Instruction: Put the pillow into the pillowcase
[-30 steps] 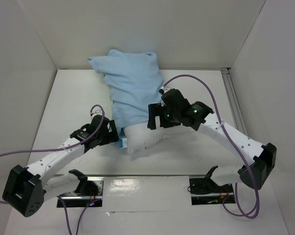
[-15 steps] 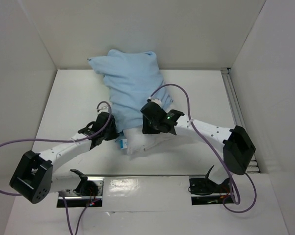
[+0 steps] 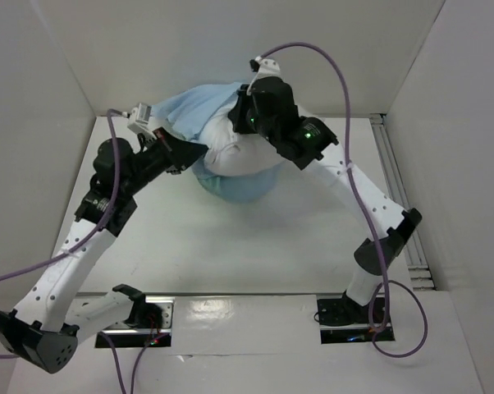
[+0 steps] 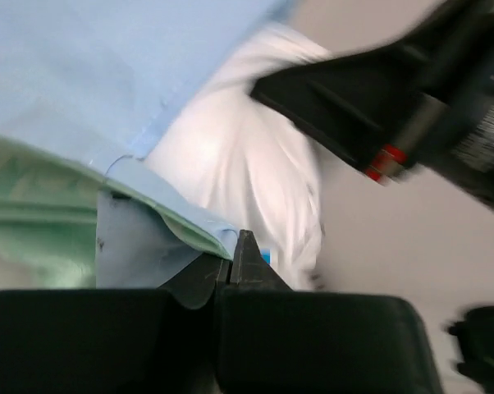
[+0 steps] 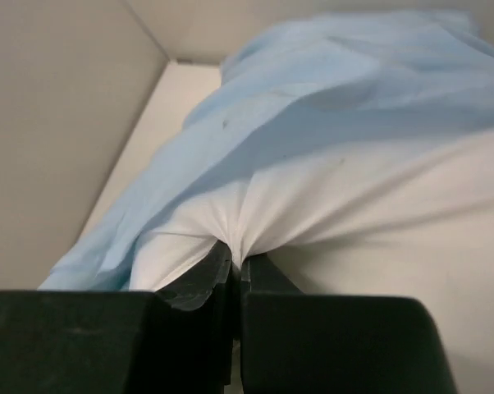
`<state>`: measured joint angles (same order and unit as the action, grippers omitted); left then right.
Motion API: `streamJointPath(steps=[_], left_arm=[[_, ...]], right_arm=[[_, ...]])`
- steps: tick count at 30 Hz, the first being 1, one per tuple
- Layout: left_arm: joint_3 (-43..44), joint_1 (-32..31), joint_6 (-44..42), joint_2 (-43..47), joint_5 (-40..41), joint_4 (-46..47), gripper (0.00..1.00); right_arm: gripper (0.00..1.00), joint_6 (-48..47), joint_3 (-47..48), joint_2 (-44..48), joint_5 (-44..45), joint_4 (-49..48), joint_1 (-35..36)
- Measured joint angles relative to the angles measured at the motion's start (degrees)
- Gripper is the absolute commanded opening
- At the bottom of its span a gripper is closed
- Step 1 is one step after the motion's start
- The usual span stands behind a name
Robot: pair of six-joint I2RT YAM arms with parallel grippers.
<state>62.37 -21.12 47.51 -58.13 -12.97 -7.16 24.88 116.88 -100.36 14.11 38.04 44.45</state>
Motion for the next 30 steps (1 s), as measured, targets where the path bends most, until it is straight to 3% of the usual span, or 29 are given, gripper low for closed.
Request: streamJointPath(steps=[3,7,12,19,21,23,24,25,28,29,30], left_arm=[[0.11,0.31,4.79,2.64,-8.61,8.11,0.0],[-15.23,0.09,13.11,13.4,-19.19,14.29,0.0],[-27.47,0.59,18.16,22.56,-21.79,6.03,0.0],[-26.73,0.74,16.41,28.09,-20.9,-8.46,0.01],[-23.1,0.74,13.51,27.32,-19.12,-13.77,0.13],[-18.03,0.72,9.9,25.35,-16.68,-19.63,0.43],[-14.88,0.52,8.11,24.17,-16.28,-22.21,0.52],[-12.02,0.26,6.6,23.3,-15.67,-23.89,0.71],[-5.84,-0.13,3.43,21.94,-10.93,-28.59,0.73],[-4.72,-0.13,2.93,21.92,-9.01,-30.27,0.74],[-4.11,-0.13,2.16,21.77,-6.93,-31.67,0.74]], right_arm=[[0.0,-1.38,-3.06,4.24,2.43,-7.39,-0.13],[0.0,0.46,-15.72,5.57,0.87,-13.86,0.55],[0.0,3.63,-23.41,-4.74,-3.63,-18.08,1.42],[0.0,5.27,-26.12,-4.35,-6.14,-17.99,1.42],[0.0,5.29,-26.73,-3.45,-7.04,-18.84,1.53],[0.0,5.33,-28.96,-1.92,-8.61,-20.76,1.88],[0.0,5.4,-30.16,-1.03,-9.94,-21.24,2.14],[0.13,5.44,-31.76,0.0,-11.1,-21.55,2.67],[0.43,5.33,-35.34,2.36,-13.77,-20.94,4.59],[0.6,5.11,-35.98,2.97,-14.51,-20.46,5.2],[0.66,4.9,-36.39,3.56,-15.28,-19.74,5.6]])
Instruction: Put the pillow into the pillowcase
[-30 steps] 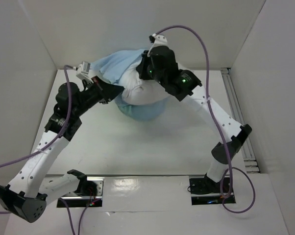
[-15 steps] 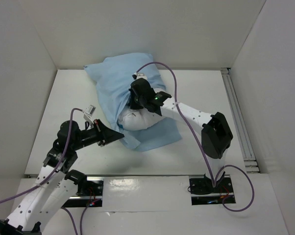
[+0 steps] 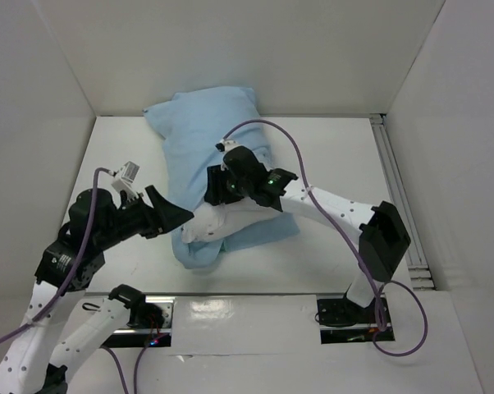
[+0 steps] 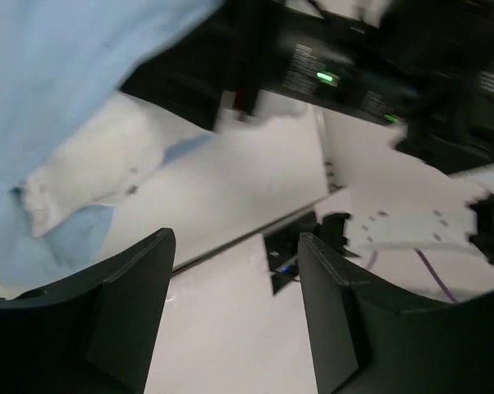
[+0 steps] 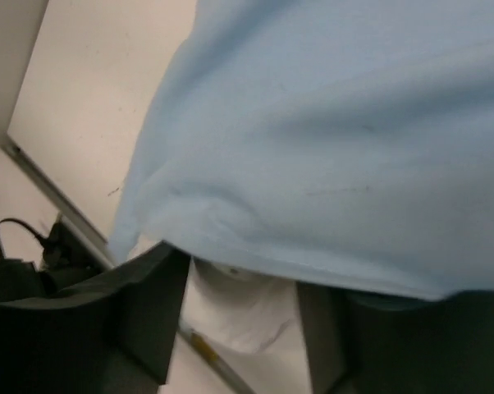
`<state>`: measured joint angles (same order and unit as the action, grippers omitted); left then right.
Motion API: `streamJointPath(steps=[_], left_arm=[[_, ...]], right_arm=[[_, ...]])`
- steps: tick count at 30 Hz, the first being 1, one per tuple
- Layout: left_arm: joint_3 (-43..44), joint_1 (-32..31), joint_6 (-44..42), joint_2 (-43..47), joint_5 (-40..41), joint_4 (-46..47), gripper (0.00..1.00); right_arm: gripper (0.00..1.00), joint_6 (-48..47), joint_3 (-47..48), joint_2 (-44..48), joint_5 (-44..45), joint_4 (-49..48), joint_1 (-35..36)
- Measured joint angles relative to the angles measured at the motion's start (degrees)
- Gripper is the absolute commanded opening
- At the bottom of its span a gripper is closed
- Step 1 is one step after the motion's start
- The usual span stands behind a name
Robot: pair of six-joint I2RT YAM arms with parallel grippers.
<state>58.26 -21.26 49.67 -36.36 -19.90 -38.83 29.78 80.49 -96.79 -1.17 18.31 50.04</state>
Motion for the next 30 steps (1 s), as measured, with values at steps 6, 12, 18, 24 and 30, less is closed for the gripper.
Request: streamJointPath(steps=[6,12,18,24,30], left_arm=[[-2.75,0.0,-0.48,-4.63,9.66,-7.76,0.73],[-4.35,-0.59,-2.23,-10.36,10.05,-7.41,0.73],[0.35,-1.2,-4.81,-16.2,12.09,-7.02,0.68],[6.08,-3.76,-7.93,-20.94,14.73,-8.15,0.61],[10.23,-10.05,-10.62,-26.32,19.45,-11.54,0.62]], right_arm=[[0.59,-4.5,-1.16,5.27,-2.05,8.44,0.46],[0.74,-3.78,-4.46,19.89,8.61,14.8,-1.33],[0.28,-1.38,-12.46,27.58,10.86,15.39,-20.98],[0.0,1.66,-22.71,17.0,1.81,11.02,-21.0],[0.06,1.22,-12.72,4.02,-4.76,7.32,-6.51]])
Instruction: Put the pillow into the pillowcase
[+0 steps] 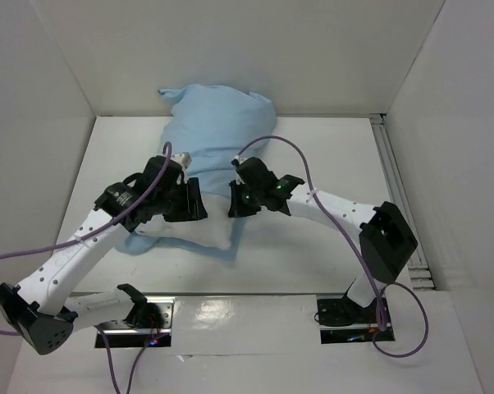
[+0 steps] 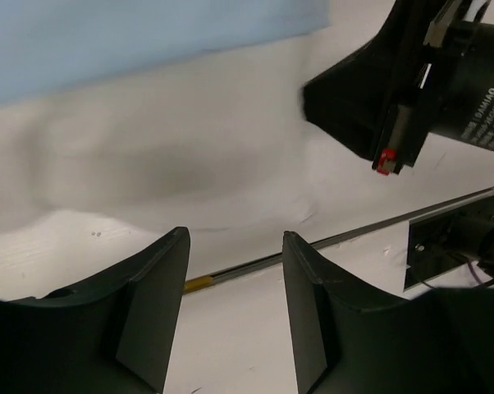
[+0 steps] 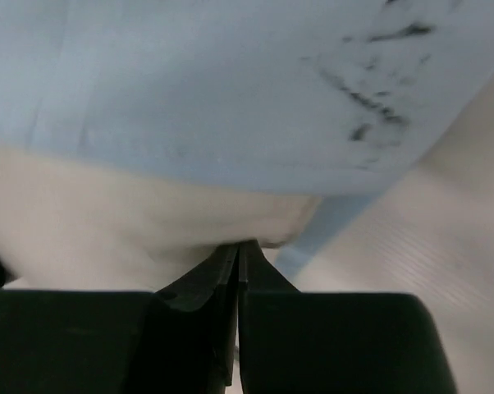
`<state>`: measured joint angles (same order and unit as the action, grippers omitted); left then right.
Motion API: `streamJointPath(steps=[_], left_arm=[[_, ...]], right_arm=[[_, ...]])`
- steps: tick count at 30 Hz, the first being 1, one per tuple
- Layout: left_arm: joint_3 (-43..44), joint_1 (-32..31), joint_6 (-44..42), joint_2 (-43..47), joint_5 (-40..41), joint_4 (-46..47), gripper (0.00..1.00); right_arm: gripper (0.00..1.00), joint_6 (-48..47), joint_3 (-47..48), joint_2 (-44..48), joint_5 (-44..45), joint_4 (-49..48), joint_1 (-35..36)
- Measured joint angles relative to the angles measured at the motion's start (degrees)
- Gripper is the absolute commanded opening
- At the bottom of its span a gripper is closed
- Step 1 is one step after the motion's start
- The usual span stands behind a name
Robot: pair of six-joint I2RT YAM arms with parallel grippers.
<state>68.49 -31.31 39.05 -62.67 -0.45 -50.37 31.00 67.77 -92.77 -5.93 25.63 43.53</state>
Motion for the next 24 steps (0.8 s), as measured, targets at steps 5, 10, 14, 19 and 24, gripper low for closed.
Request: streamJointPath(steps=[5,10,14,19,24], left_arm=[[1.36,-3.98,-1.01,-2.51,4.76,-3.13,0.68],[0.13,-6.27,1.84,-3.37,13.33,-7.34,0.78],[-3.56,-6.49,3.61,-0.61,19.08,-8.81,0.85],[-6.43,-7.67,4.28,-2.56,19.56,-8.37,0.87],[-7.87,-11.89,4.79,-7.93,16.85,-3.98,0.91]], right_arm=[[0.53,0.07,0.66,1.64,-1.81,-6.34,1.36],[0.83,0.55,-4.55,4.52,-0.94,-7.17,-4.07],[0.89,1.25,-6.6,3.23,-0.74,-8.59,-1.07],[0.86,4.31,-7.61,-1.66,0.61,-12.2,1.55],[0.85,7.58,-7.85,-7.06,4.09,-13.6,1.73]])
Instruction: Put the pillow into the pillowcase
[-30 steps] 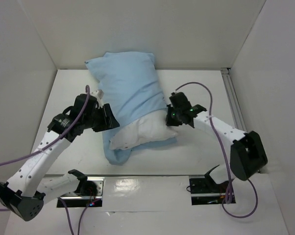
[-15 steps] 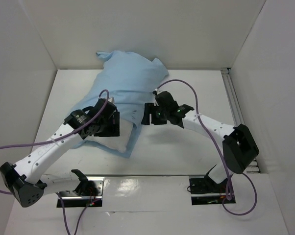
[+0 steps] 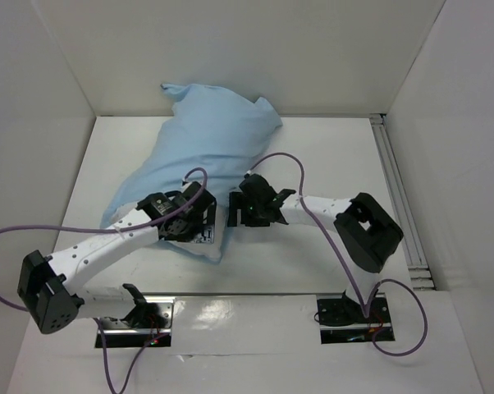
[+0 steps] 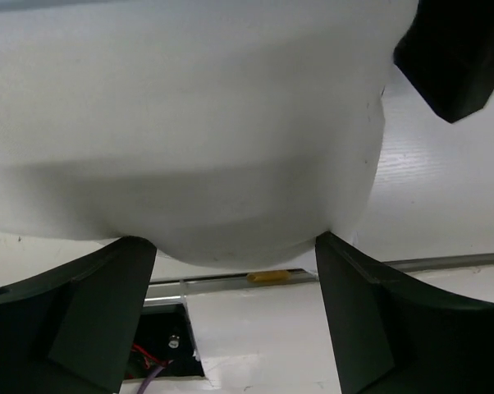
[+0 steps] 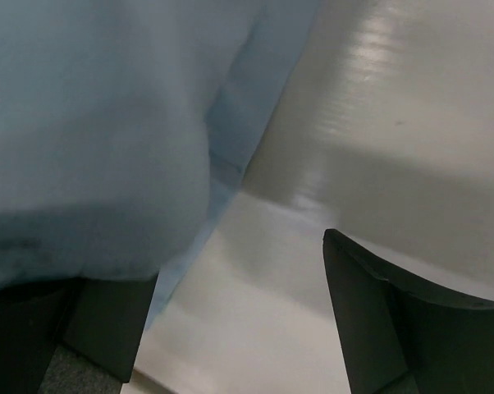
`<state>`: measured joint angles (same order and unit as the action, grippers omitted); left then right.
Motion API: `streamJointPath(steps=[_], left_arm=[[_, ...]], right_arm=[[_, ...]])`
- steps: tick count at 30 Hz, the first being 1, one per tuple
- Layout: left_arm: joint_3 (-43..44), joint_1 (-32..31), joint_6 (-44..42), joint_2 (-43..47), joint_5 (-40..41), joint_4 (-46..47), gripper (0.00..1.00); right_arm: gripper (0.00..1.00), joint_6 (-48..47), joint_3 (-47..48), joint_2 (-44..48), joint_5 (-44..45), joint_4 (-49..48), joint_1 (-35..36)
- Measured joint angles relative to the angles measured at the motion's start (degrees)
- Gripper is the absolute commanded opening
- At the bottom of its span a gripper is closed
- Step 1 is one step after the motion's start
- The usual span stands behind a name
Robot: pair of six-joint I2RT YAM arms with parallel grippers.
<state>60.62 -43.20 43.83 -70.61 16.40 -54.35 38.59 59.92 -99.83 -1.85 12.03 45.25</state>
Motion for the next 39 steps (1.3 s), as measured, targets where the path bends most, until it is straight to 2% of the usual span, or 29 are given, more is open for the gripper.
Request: streamJointPath(steps=[2,3,4,5,6,7,11,15,19,22,23,24,25,29,31,35,39], left_arm=[[-0.28,-0.79,0.17,-1.25,0.46,0.87,0.9],[-0.28,-0.9,0.59,-2.34,1.49,1.22,0.85],[-0.31,-0.9,1.4,-3.67,2.4,1.51,0.74],[-0.31,-0.85,1.97,-5.01,3.34,1.79,0.29],[-0.28,-0.72,2.56,-6.47,4.26,2.01,0.03],[-0.28,-0.28,2.75,-8.0,4.98,2.25,0.0],[2.05,2.93,3.17,-10.82,6.16,1.07,0.0],[10.19,7.23,1.7,-10.08,5.9,-1.44,0.0],[19.12,11.85,-1.75,-7.45,3.56,-1.75,0.0],[23.45,13.94,-3.67,-5.99,1.73,-1.53,0.0],[24.35,14.34,-4.46,-5.84,1.25,-1.53,0.0],[24.81,14.53,-4.76,-5.79,0.81,-1.46,0.0],[24.9,14.58,-4.92,-5.79,0.39,-1.46,0.0],[24.46,14.53,-5.53,-6.01,-1.44,-1.64,0.0],[23.71,14.56,-5.92,-6.03,-2.1,-1.14,0.0],[20.13,14.53,-5.64,-6.14,-4.11,0.9,0.0],[18.64,13.99,-3.08,-8.15,-5.51,4.0,0.0]], right_arm=[[0.85,1.09,0.0,-1.73,1.07,-0.92,0.11],[0.85,1.73,0.02,-2.58,1.4,-1.55,0.2],[0.85,2.43,0.13,-3.04,1.66,-2.38,0.26],[0.85,2.71,0.15,-3.26,2.03,-3.45,0.31],[0.85,3.19,0.17,-3.69,2.25,-4.42,0.37],[0.85,3.56,0.22,-3.89,2.58,-5.2,0.37],[0.84,4.98,0.52,-5.11,3.74,-8.17,0.5],[0.84,5.77,0.55,-6.4,4.46,-12.55,0.76],[0.75,6.82,0.52,-7.8,4.63,-16.96,0.81],[0.56,7.41,0.52,-8.98,4.9,-19.47,0.83],[0.43,7.3,0.57,-9.27,5.16,-19.93,0.85],[0.11,7.34,0.59,-9.62,5.51,-20.15,0.9],[0.0,6.99,0.59,-9.94,5.73,-20.13,0.9],[0.0,7.3,0.15,-9.38,6.99,-20.0,0.94],[0.0,7.1,-1.99,-5.86,7.3,-19.78,1.05],[0.0,6.08,-7.54,8.92,7.58,-16.81,2.32],[0.0,4.35,-8.74,26.21,8.92,-10.86,6.38]])
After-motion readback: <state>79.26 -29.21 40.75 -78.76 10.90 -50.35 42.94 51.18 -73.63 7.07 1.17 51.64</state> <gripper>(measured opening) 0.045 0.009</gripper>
